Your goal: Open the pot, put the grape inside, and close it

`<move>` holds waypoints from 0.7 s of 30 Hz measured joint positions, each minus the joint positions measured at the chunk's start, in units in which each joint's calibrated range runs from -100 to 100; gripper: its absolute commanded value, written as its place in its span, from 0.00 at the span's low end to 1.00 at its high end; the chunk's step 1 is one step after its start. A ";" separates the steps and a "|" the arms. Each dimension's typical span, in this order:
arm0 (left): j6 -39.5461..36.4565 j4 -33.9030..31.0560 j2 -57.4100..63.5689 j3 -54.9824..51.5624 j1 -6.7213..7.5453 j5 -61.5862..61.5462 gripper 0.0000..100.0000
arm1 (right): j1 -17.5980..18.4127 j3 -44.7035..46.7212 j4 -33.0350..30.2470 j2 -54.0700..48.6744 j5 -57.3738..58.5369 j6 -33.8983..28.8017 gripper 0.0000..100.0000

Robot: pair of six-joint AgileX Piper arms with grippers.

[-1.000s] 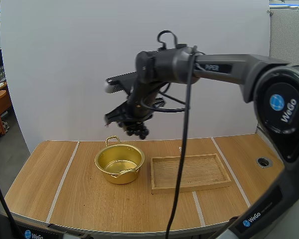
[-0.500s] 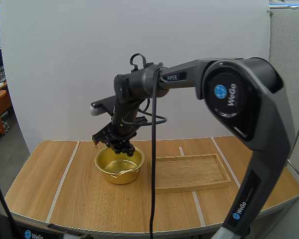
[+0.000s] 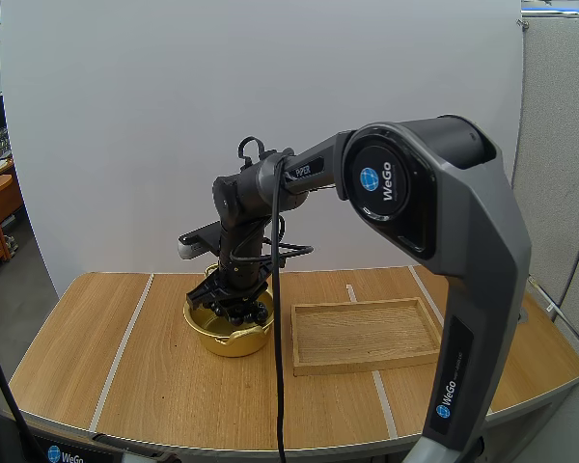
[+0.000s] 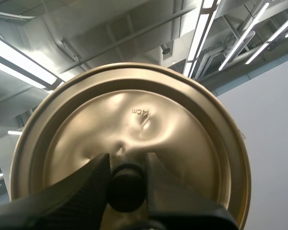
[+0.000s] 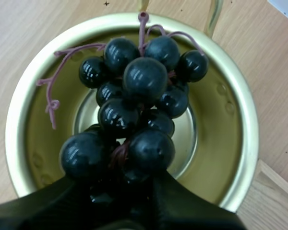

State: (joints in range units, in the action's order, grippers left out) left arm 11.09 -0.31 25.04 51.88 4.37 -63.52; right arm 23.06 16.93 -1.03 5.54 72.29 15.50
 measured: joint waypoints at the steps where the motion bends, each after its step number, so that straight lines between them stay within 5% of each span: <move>1: 0.00 0.00 0.00 0.00 0.00 0.00 0.00 | 0.00 -0.14 -0.12 0.48 -0.36 0.00 0.00; 21: 0.00 0.00 0.00 0.00 0.00 0.00 0.00 | -0.48 -0.14 -1.23 4.68 -10.23 0.09 0.00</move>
State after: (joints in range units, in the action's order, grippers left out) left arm 11.09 -0.31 25.04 51.88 4.37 -63.52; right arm 22.58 16.78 -2.26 10.22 62.05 15.60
